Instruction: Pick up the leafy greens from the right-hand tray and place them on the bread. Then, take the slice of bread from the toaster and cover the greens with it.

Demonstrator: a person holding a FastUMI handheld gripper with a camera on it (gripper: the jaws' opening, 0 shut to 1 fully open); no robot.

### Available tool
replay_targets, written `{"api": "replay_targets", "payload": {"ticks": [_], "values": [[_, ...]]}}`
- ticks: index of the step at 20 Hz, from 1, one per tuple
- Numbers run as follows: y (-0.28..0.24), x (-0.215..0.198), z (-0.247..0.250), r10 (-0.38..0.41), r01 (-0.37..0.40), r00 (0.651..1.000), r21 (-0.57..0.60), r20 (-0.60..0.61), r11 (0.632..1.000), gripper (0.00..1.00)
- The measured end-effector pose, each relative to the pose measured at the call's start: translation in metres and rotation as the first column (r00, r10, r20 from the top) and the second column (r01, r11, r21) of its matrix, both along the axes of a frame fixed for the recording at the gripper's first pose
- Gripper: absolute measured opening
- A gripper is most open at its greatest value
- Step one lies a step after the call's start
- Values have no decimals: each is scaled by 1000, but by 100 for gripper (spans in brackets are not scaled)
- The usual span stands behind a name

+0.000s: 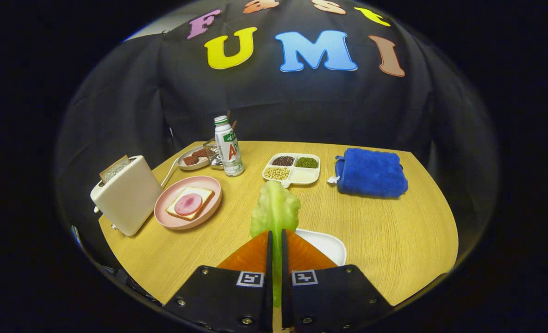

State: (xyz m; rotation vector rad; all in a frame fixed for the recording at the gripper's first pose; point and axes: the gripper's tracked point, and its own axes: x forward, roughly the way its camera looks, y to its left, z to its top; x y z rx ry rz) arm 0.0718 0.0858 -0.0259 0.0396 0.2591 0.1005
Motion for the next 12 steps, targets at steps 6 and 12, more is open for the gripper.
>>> {"api": "replay_targets", "payload": {"ticks": [6, 12], "values": [[65, 2, 21, 67, -65, 996, -26, 67, 998, 8], [128, 28, 38, 104, -102, 988, -24, 116, 995, 8]]}}
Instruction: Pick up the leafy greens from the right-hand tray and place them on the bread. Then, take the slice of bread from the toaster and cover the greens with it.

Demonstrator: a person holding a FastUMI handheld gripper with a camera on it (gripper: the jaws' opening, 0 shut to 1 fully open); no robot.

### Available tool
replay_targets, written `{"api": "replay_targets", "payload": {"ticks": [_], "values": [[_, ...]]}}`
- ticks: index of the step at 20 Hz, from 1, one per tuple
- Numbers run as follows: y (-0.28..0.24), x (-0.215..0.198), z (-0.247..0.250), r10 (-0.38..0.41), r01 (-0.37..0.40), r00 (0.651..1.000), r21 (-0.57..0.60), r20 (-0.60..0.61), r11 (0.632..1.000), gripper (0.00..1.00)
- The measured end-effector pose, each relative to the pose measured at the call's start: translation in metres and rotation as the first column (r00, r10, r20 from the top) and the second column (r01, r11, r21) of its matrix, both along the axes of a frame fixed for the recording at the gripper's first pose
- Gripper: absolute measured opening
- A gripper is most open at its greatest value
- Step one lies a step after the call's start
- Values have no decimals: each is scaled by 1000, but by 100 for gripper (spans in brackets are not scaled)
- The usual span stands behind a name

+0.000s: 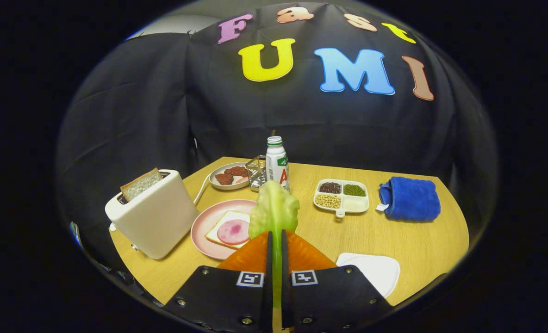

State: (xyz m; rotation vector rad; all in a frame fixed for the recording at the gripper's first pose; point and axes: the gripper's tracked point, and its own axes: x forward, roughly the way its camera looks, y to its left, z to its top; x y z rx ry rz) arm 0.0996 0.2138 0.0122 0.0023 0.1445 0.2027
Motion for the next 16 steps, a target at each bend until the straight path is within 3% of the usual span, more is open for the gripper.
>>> {"api": "replay_targets", "payload": {"ticks": [6, 16], "values": [[76, 43, -1, 115, -115, 993, 23, -3, 993, 8], [106, 105, -21, 88, -87, 996, 55, -24, 995, 8]]}}
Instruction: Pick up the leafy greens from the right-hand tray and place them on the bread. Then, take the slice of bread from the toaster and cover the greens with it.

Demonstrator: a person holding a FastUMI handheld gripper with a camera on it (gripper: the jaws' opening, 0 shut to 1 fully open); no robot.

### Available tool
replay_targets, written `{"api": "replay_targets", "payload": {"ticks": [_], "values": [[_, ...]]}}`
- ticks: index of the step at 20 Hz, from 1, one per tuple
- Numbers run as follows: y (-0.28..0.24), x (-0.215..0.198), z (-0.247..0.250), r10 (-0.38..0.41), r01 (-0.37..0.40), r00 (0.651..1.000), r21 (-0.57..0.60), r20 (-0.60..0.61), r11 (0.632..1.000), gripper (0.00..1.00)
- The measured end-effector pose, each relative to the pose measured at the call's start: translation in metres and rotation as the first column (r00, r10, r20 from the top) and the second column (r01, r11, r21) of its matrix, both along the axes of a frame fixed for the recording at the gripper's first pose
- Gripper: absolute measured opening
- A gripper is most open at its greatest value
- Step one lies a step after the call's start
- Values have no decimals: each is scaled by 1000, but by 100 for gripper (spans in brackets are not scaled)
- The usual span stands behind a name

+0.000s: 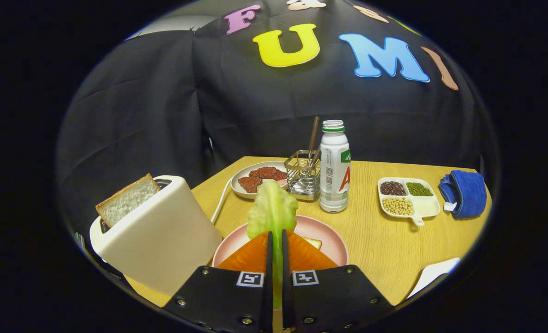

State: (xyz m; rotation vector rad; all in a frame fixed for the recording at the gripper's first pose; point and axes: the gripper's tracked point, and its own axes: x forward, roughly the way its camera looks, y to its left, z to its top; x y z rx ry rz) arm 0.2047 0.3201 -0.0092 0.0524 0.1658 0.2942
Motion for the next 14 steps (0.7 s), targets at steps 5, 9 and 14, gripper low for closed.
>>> {"api": "replay_targets", "payload": {"ticks": [5, 9, 14], "values": [[14, 9, -20, 16, -17, 999, -24, -47, 1000, 10], [13, 9, -20, 23, -24, 999, -42, -34, 999, 30], [6, 9, -19, 19, -20, 999, -13, -43, 1000, 45]]}}
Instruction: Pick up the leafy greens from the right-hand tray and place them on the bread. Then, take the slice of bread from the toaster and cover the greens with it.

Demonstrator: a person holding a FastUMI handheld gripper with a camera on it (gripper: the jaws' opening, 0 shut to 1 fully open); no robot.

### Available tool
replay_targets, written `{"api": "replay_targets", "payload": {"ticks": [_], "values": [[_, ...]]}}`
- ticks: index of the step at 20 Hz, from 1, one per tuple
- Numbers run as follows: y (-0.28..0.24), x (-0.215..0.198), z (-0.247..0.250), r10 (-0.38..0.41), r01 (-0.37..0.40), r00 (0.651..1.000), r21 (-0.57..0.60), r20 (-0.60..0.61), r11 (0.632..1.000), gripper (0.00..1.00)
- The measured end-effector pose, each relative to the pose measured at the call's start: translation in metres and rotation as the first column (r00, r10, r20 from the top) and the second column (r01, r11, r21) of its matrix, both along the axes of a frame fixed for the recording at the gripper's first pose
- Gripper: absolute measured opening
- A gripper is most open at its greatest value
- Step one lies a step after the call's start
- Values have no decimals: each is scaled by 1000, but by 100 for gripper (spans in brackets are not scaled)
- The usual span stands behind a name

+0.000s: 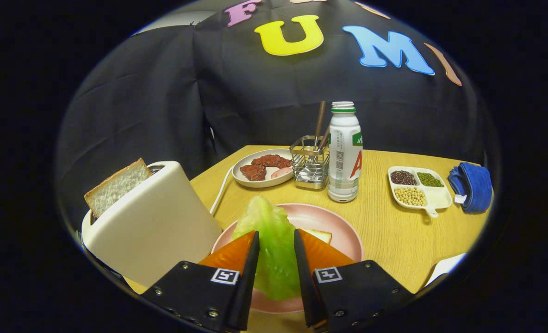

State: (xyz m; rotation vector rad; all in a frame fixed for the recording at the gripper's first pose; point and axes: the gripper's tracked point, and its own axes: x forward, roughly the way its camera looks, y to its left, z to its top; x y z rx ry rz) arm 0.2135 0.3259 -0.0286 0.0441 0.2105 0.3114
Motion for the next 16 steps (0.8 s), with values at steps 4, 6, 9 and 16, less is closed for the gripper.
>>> {"api": "replay_targets", "payload": {"ticks": [4, 6, 9, 16], "values": [[-8, -5, 9, -6, 6, 1000, 14, 14, 1000, 55], [-8, -14, 13, 1, -2, 999, 27, 34, 1000, 58], [-20, -27, 22, -60, 58, 993, 18, 100, 998, 58], [-5, -85, 38, -170, 164, 936, 46, 308, 985, 58]]}}
